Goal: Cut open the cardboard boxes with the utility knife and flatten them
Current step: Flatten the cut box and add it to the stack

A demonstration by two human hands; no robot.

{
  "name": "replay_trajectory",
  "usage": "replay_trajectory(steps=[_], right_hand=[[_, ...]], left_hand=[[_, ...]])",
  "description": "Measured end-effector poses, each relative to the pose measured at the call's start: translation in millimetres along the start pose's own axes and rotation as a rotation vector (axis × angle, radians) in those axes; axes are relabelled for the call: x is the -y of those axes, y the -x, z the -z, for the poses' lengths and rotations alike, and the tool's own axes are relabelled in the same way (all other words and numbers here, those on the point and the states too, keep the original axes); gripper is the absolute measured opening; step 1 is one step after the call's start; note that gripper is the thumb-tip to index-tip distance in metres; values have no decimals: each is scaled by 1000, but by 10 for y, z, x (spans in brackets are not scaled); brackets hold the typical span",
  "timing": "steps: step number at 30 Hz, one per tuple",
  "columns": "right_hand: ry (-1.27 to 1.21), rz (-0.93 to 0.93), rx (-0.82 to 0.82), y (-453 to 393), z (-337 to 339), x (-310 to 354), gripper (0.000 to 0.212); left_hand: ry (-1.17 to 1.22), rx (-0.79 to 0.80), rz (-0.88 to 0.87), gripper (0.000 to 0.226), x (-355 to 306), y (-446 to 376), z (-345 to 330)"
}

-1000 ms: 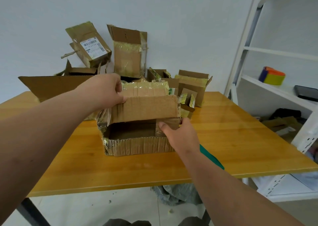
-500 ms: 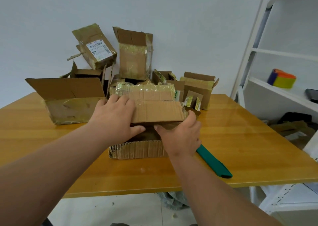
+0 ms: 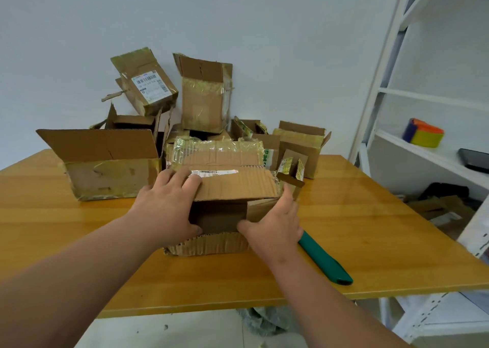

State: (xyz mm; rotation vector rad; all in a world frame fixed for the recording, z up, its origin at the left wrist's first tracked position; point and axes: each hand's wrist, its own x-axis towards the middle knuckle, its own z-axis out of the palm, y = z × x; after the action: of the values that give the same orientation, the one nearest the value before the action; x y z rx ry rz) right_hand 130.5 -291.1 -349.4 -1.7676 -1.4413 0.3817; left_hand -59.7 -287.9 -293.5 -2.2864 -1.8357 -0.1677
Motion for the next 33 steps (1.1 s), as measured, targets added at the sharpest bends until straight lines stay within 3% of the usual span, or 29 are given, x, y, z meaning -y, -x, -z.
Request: replay_trajectory(steps=[10,16,20,25,28,31,33], right_hand=[[-230,38,100,136,99,-142,90],[-363,-83,126,96,256,-330,56],[-370,-140,156,117,324,-465,45],[-370,-112,216,153,262,-427,56],[-293,-96,205,105,199,-440,61],[-275,-51,223,105,189,-457,67],[-278,-28,276,111,210,-480,82]], left_hand=[[-21,80,-10,115,-16,68,25],[-1,63,11,115,11,77,35],[-21,4,-2,109,2,84,13],[-133,-258,-39,93,-46,167,4],[-189,-396,-234,67,-112,185,-1],[-241,-272,-398,35,-256,189,9],[-184,-211,-381,32,-302,162,-29]])
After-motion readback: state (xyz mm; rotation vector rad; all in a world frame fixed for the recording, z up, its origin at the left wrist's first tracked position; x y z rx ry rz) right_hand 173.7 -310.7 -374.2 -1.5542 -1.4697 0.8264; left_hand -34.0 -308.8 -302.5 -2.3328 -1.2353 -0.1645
